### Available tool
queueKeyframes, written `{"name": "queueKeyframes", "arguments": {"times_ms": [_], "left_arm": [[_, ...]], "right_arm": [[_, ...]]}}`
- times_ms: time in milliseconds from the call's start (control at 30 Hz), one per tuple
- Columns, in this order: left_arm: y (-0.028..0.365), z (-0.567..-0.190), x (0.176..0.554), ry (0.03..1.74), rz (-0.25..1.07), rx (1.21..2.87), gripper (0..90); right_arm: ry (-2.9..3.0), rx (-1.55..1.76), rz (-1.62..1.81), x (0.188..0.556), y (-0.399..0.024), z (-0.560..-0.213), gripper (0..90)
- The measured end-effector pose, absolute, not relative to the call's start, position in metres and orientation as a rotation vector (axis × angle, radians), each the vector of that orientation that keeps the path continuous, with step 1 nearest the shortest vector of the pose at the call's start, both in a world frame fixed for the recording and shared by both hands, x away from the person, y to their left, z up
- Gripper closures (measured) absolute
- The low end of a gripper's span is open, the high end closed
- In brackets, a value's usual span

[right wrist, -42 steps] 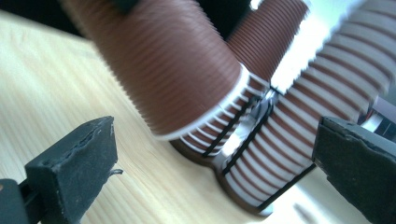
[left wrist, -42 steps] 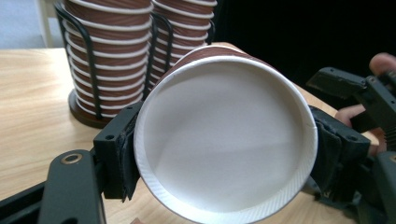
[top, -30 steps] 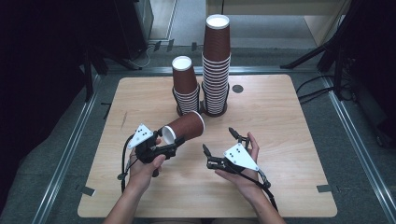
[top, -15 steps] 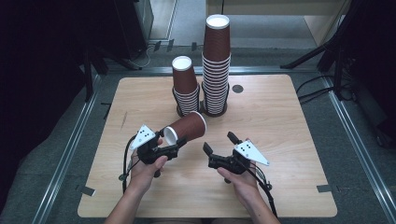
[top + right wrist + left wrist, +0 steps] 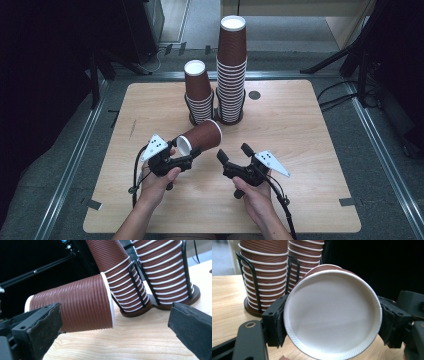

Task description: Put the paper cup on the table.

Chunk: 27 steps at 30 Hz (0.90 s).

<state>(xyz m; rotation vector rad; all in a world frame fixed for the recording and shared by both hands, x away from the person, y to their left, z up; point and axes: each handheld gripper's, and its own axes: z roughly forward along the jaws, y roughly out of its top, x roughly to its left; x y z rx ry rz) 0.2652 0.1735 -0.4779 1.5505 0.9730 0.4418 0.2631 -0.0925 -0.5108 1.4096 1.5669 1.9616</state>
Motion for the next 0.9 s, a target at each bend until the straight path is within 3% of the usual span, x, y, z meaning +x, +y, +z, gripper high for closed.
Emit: {"name": "queueKeyframes", "arguments": {"times_ms": [900], "left_arm": [[0.1731,-0.4785,0.2651,0.963,0.465,1.554,23.2]], "right_arm": [[1.352,1.8,2.182,0.2663,-0.0833,-0.5153,0.0]]}}
